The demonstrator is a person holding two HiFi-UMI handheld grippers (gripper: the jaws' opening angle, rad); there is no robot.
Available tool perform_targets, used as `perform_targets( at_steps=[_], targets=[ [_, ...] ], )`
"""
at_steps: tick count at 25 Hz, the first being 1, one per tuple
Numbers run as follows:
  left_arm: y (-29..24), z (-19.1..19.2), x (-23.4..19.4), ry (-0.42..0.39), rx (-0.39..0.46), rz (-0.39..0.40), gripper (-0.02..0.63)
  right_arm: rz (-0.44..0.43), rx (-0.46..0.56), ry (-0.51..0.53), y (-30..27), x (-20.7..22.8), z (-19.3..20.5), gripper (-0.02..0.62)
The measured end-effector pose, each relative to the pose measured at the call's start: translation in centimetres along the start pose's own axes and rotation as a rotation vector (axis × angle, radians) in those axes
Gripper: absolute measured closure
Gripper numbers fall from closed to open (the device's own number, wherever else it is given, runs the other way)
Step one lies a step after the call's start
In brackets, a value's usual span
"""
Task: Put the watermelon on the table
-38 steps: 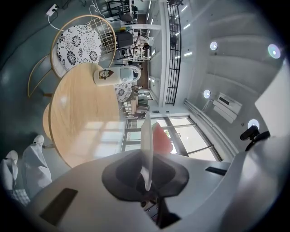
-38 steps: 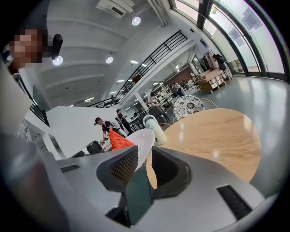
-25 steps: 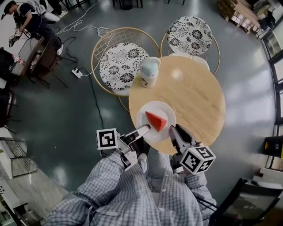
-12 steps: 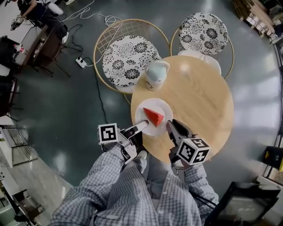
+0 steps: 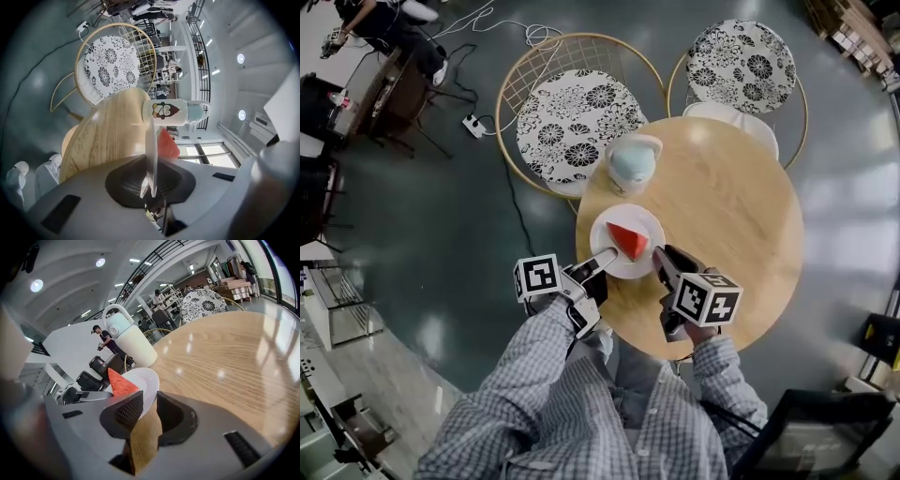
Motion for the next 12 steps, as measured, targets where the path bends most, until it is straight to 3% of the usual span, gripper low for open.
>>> perform_targets(
  at_steps=[12],
  targets=[
    [-1.4,-0.6,-0.8,0.031,0.027,-0.052,0.577,0.018,-0.06,-0.013,-1.8,1.4,-0.9,0.499]
  ],
)
Point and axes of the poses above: the fingertips, and each gripper's own axes: y backward along the fingers, x to its right, z out of its underside, the point moved 9 cm from there along y, backward along the fingers, and after that the axes turned 1 degree about -z, right-handed, at the moved point
